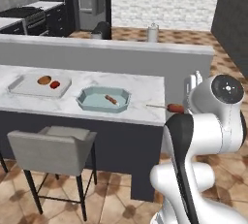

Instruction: Place the cold items (potato and bell pepper) from the fridge in one tupperware on the dining counter. Place the warm items (kebab skewer and hot dog) in the stove area in another tupperware.

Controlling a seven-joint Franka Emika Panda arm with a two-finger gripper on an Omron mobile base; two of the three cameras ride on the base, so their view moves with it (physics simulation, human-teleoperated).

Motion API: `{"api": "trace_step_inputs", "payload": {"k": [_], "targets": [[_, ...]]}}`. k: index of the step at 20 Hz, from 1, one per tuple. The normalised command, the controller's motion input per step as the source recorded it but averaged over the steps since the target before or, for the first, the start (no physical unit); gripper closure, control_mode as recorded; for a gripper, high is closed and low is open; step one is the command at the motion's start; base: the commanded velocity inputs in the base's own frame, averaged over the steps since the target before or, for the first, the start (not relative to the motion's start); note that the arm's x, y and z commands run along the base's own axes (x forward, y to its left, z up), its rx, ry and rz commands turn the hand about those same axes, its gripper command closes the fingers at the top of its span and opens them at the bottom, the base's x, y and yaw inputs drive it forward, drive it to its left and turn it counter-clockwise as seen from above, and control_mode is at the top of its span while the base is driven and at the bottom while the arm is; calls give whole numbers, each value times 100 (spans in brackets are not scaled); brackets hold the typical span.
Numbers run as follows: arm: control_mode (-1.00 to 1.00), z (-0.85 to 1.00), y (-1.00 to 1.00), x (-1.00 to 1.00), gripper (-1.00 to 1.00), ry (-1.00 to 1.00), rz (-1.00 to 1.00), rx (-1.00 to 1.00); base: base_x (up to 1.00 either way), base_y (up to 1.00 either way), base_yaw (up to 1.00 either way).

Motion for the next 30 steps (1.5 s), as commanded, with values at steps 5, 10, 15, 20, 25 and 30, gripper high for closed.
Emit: {"api": "trace_step_inputs", "payload": {"k": [5, 10, 15, 20, 25, 30], "targets": [[100, 0, 0, 0, 100, 0, 0, 0, 52, 28, -16], [100, 0, 0, 0, 100, 0, 0, 0, 56, 19, -15], [100, 0, 0, 0, 100, 0, 0, 0, 50, 15, -15], [100, 0, 0, 0, 100, 0, 0, 0, 47, 34, -16], [100, 0, 0, 0, 100, 0, 0, 0, 53, 51, -13], [100, 0, 0, 0, 100, 0, 0, 0, 55, 35, -10]]}}
